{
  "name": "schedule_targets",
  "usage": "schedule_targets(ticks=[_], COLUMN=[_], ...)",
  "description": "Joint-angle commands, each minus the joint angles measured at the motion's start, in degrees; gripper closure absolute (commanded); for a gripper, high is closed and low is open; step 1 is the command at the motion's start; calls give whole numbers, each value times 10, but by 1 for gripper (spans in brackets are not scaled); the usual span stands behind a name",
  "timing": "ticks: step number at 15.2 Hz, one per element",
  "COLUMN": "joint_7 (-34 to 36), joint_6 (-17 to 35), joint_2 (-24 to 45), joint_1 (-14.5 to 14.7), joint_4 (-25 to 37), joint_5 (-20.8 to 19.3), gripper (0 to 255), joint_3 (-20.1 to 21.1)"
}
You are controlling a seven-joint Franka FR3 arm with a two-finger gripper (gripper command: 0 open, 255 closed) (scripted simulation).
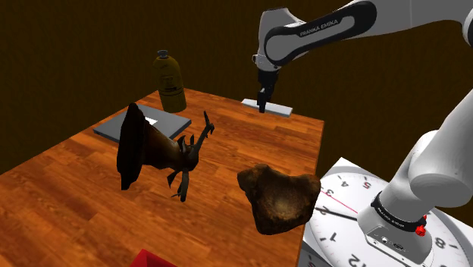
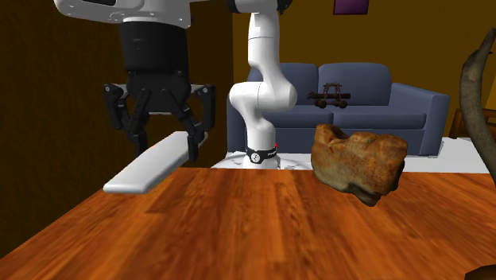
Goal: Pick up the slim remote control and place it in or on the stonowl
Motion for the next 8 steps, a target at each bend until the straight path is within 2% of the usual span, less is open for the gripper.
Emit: schedule_targets(ticks=[1,8], joint_7=[0,-1], joint_6=[-15,-68], joint_2=[-4,-15], joint_1=[0,0], joint_4=[11,53], joint_5=[0,1], gripper=[255,255], joint_3=[0,0])
